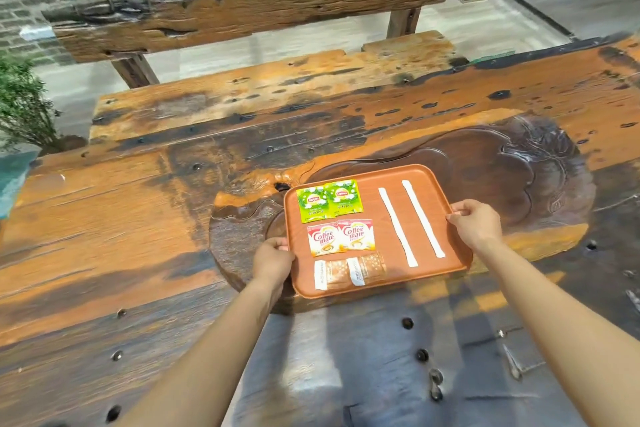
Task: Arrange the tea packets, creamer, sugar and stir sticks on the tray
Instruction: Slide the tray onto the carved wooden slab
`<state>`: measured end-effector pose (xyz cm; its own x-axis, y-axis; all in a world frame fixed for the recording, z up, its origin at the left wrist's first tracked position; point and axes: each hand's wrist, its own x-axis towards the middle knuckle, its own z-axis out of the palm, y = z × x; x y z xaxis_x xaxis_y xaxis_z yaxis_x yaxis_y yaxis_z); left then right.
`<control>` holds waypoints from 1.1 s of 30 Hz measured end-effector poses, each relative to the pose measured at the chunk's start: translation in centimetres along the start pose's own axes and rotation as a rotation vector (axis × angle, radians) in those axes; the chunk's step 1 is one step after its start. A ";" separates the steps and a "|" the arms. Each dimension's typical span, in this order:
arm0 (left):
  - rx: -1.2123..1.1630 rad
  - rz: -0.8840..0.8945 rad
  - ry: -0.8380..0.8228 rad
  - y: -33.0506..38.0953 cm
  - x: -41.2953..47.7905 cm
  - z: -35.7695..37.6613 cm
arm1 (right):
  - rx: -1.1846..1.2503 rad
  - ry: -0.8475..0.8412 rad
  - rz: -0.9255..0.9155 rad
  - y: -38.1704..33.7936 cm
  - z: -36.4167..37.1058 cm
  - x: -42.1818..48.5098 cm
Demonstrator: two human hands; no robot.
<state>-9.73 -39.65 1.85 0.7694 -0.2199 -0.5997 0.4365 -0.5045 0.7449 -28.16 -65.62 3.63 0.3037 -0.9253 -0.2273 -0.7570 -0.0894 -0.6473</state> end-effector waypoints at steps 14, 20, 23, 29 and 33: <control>0.252 0.066 0.091 1.1 3.4 5.4 | -0.039 0.000 0.044 0.4 1.2 6.5; 0.349 0.099 0.103 1.1 3.9 5.7 | -0.046 0.003 0.009 0.8 2.0 7.1; 0.405 0.121 0.102 1.2 3.9 5.6 | -0.049 -0.007 -0.015 0.7 2.3 7.3; 0.372 0.062 0.082 1.0 4.3 5.1 | -0.050 -0.019 -0.008 0.8 2.5 7.0; 0.323 0.047 0.075 0.9 4.3 5.2 | -0.085 -0.042 -0.020 0.7 2.4 7.1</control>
<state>-8.49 -45.38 -1.61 0.8225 -0.1935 -0.5348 0.2385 -0.7363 0.6332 -25.17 -71.38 -0.16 0.3413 -0.9071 -0.2464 -0.7963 -0.1397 -0.5885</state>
